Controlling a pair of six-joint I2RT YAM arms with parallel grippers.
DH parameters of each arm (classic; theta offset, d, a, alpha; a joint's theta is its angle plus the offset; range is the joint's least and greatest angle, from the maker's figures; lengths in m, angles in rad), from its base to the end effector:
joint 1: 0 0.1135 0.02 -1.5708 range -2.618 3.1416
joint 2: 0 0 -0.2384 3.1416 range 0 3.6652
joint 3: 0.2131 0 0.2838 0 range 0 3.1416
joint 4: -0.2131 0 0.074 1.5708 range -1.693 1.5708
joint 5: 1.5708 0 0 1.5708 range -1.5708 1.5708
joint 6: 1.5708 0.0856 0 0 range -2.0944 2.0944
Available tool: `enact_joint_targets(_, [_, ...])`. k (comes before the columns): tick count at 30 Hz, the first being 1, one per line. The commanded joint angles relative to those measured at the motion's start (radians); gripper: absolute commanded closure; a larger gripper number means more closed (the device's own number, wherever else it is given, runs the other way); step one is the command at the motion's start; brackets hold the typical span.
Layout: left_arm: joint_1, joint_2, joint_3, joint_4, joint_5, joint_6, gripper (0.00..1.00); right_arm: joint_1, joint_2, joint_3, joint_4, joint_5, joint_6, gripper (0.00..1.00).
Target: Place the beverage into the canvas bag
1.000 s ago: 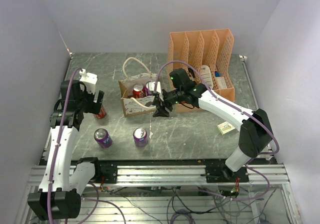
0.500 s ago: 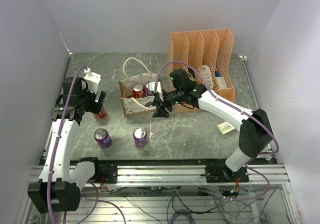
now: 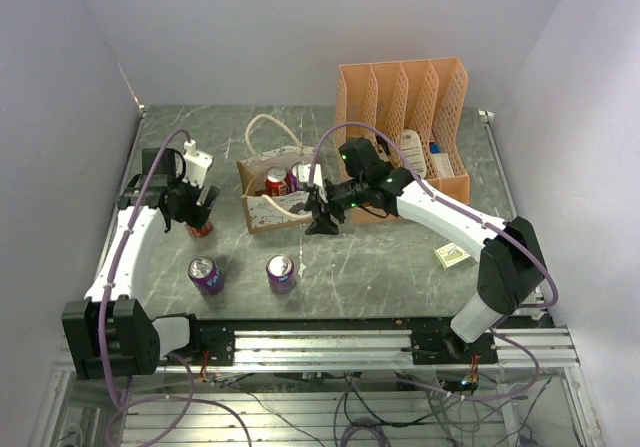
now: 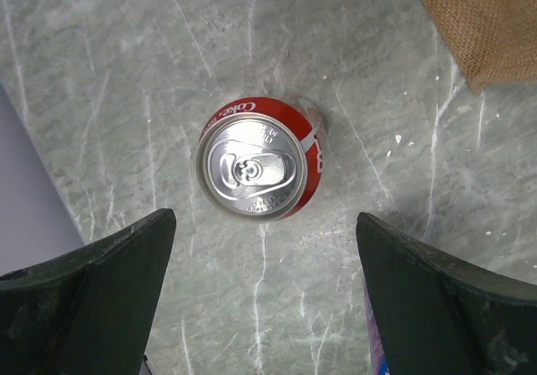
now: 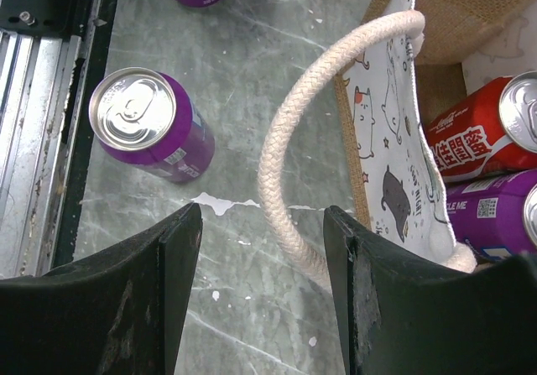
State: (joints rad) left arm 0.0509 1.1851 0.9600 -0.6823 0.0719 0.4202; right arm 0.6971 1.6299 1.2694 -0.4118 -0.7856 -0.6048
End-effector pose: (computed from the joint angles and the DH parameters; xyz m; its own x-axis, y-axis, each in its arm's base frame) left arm 0.3121 0.0097 0.2054 -0.7211 0.3707 -0.5853 0.3150 0.9279 0.1995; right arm 0.2764 0.3104 0.2159 0.0388 -0.4918 -0.8699 -0.9971 -0.0764 -0.0013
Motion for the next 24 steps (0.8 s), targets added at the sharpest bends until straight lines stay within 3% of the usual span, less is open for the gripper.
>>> enact_joint_targets(1, [0.028, 0.062, 0.021, 0.021, 0.049, 0.027, 0.00, 0.008, 0.002, 0.017, -0.026, -0.022, -0.010, 0.41])
enact_joint_targets(12, [0.089, 0.227, 0.078, 0.020, 0.159, 0.029, 0.04, 0.019, 0.048, 0.044, -0.058, -0.023, -0.019, 0.41])
enact_joint_targets(24, [0.090, 0.258, 0.081, 0.064, 0.127, -0.006, 0.15, 0.024, 0.054, 0.055, -0.081, -0.008, -0.044, 0.41])
